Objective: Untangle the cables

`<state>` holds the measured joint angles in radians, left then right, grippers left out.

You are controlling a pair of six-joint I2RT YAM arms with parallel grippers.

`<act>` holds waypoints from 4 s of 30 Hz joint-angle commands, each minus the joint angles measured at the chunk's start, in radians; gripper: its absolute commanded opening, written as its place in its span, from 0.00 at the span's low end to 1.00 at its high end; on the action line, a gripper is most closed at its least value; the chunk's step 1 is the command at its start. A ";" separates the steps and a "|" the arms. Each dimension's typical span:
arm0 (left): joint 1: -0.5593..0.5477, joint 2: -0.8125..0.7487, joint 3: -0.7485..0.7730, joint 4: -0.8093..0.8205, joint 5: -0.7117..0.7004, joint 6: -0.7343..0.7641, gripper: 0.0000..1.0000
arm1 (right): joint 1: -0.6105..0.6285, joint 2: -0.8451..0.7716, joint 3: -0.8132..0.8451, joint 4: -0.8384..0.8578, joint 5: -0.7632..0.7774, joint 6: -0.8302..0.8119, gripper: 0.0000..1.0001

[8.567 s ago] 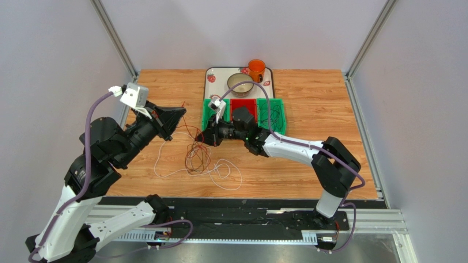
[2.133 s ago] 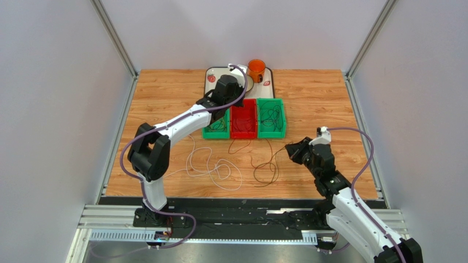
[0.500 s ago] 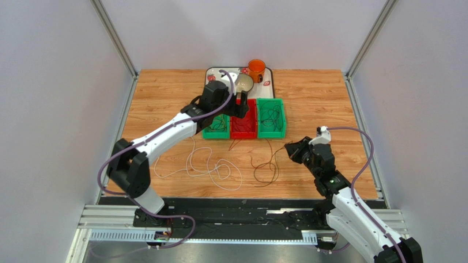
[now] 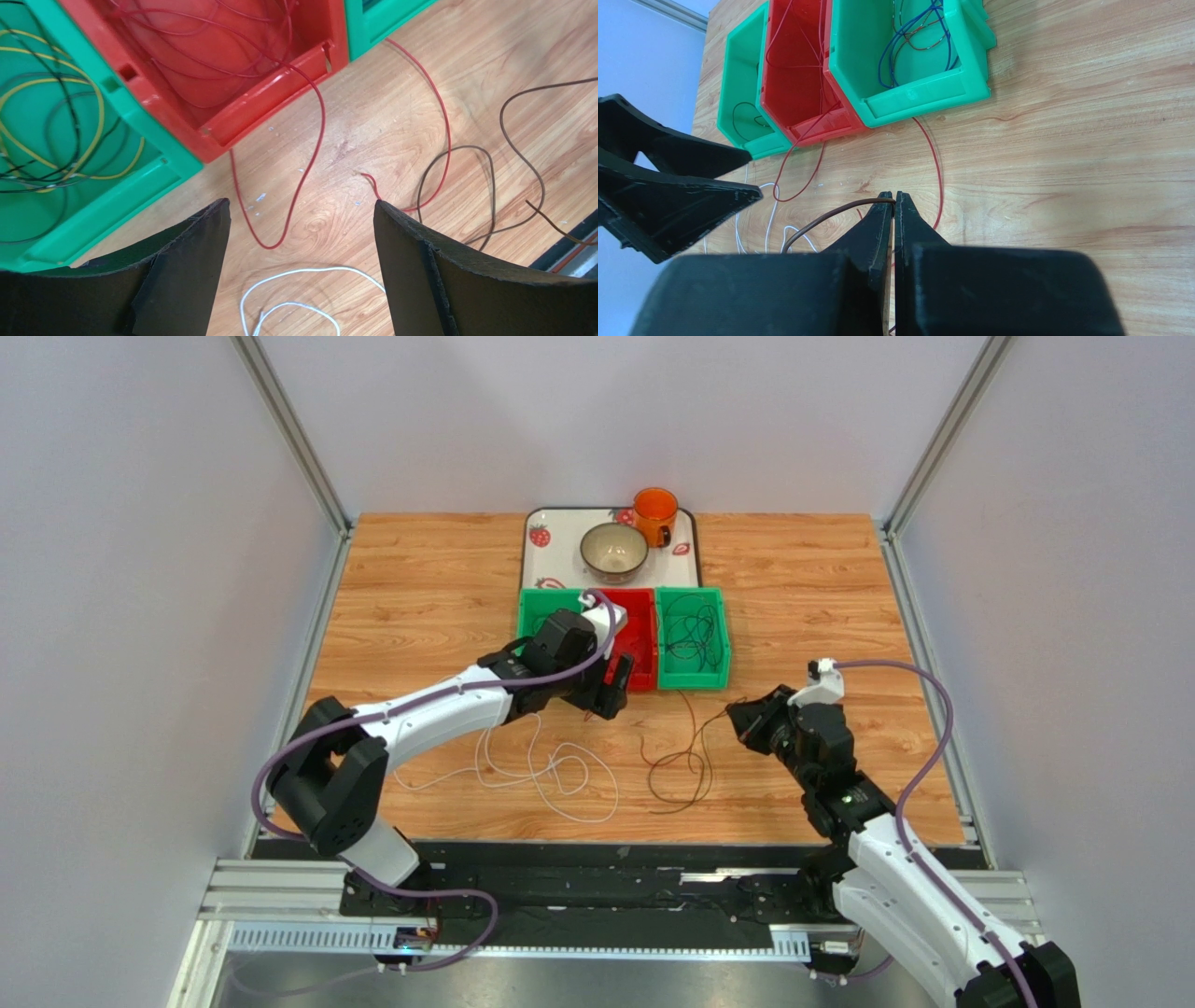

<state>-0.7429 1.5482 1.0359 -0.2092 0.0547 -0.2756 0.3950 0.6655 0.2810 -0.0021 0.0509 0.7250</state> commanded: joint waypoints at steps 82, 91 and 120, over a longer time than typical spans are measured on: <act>0.249 0.388 1.021 -0.389 0.137 0.032 0.00 | 0.324 0.502 0.442 -0.489 0.000 0.002 0.73; 0.249 0.380 1.007 -0.387 0.143 0.033 0.00 | 0.384 0.742 0.538 -0.441 0.055 -0.122 0.75; 0.249 0.380 1.004 -0.383 0.155 0.035 0.00 | 0.469 1.043 0.748 -0.636 0.218 -0.142 0.03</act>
<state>-0.4915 2.0026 2.0380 -0.6167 0.1986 -0.2337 0.8566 1.7012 1.0153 -0.6327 0.2504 0.5735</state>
